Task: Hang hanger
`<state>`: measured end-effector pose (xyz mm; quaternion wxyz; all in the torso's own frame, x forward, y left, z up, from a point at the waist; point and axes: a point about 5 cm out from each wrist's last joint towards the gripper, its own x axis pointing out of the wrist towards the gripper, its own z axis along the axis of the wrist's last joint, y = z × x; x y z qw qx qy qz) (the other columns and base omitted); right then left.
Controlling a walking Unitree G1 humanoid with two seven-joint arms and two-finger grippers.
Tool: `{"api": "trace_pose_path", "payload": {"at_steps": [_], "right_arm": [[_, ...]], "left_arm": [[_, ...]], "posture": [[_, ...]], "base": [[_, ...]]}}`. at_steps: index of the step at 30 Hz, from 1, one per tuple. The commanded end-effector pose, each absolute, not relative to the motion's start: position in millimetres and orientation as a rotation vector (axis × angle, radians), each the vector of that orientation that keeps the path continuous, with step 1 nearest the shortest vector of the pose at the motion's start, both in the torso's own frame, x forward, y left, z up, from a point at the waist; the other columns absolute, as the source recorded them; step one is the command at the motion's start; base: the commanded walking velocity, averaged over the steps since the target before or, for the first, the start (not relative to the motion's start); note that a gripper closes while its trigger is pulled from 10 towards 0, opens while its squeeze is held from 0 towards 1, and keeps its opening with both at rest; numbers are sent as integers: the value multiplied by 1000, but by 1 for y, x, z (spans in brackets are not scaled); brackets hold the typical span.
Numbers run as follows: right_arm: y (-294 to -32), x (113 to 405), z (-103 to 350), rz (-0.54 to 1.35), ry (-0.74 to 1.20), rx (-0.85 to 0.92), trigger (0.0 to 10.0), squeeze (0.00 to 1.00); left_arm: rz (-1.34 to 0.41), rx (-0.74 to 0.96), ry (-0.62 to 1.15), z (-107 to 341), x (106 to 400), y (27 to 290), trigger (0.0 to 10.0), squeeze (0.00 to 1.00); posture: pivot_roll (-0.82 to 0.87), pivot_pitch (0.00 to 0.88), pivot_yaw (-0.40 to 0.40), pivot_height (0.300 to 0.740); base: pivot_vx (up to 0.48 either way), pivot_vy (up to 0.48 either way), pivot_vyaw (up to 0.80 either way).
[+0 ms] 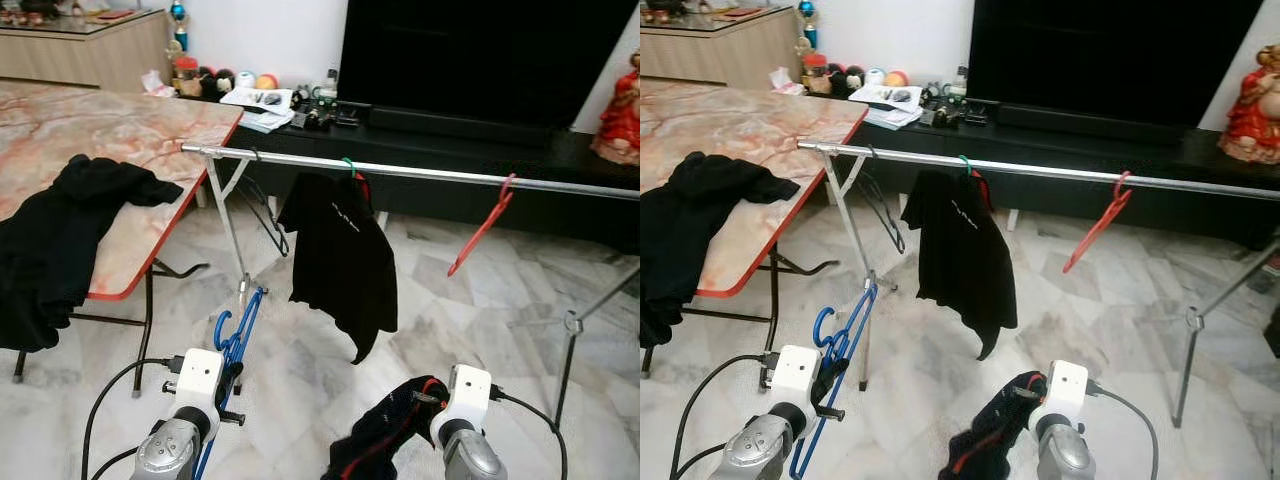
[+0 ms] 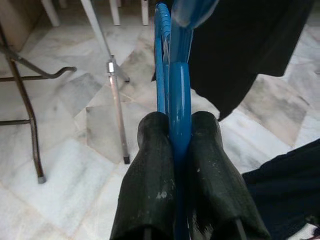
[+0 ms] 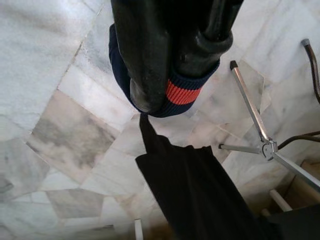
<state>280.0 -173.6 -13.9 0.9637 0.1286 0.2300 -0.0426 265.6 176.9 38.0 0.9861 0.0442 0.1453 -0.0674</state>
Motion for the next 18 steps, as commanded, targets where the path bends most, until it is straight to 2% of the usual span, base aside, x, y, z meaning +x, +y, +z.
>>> {"api": "trace_pose_path", "payload": {"at_steps": [1, 18], "right_arm": [[-178, 289, -4, -94, 414, 257, 10000, 0], [-181, 296, 5, -91, 377, 242, 10000, 0]], "left_arm": [[-142, 88, 282, 38, 265, 175, 10000, 0], [-151, 89, 290, 30, 266, 176, 10000, 0]], "posture": [[124, 0, -40, 740], [125, 0, -41, 740]], "base": [[-266, 0, 0], [-293, 0, 0]]}}
